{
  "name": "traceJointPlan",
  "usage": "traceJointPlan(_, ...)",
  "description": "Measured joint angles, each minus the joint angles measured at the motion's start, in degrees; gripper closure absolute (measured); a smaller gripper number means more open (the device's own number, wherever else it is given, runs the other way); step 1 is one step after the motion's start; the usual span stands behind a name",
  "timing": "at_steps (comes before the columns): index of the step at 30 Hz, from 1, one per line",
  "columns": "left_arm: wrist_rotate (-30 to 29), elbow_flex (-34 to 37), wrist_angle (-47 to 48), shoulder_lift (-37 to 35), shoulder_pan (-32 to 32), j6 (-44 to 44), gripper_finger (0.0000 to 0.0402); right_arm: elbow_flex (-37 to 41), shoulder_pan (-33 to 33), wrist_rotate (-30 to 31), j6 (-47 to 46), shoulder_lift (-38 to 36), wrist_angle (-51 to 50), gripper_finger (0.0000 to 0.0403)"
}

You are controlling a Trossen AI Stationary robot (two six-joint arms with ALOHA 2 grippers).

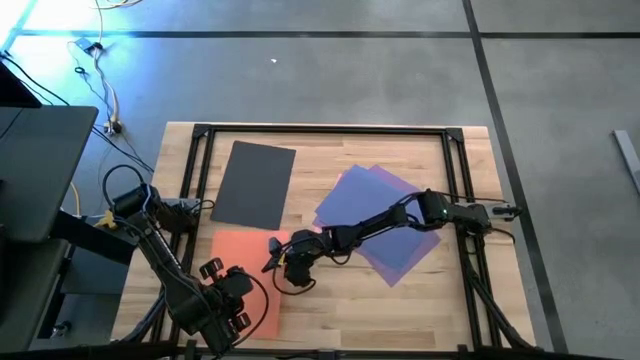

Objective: Organize paper
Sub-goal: Stack the right orange paper on top of the left orange paper

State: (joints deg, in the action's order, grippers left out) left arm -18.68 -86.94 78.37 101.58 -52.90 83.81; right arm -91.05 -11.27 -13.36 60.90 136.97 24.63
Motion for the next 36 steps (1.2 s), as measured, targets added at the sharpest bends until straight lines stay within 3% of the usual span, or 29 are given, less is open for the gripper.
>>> traceJointPlan(8, -0.09, 0.00, 0.04, 0.00, 0.00, -0.02, 0.0349, 0.00, 0.04, 0.24, 2.43, 0.00, -0.28, 0.0245)
traceJointPlan(14, -0.09, 0.00, 0.04, 0.00, 0.00, 0.00, 0.0349, 0.00, -0.42, 10.28, 3.70, -0.19, -1.93, 0.0245)
traceJointPlan(21, -0.02, 0.00, 0.04, 0.00, 0.00, -0.02, 0.0349, -0.02, -0.95, 10.04, 3.83, -0.46, -7.04, 0.0245)
traceJointPlan(28, -0.01, 0.00, 0.04, 0.00, 0.00, -0.02, 0.0349, -0.02, -1.93, 16.46, -3.11, -0.46, -7.66, 0.0244)
traceJointPlan(36, 0.02, 0.00, 0.04, 0.00, 0.00, 0.00, 0.0349, -0.02, -4.18, 17.37, -15.44, -0.57, -12.24, 0.0245)
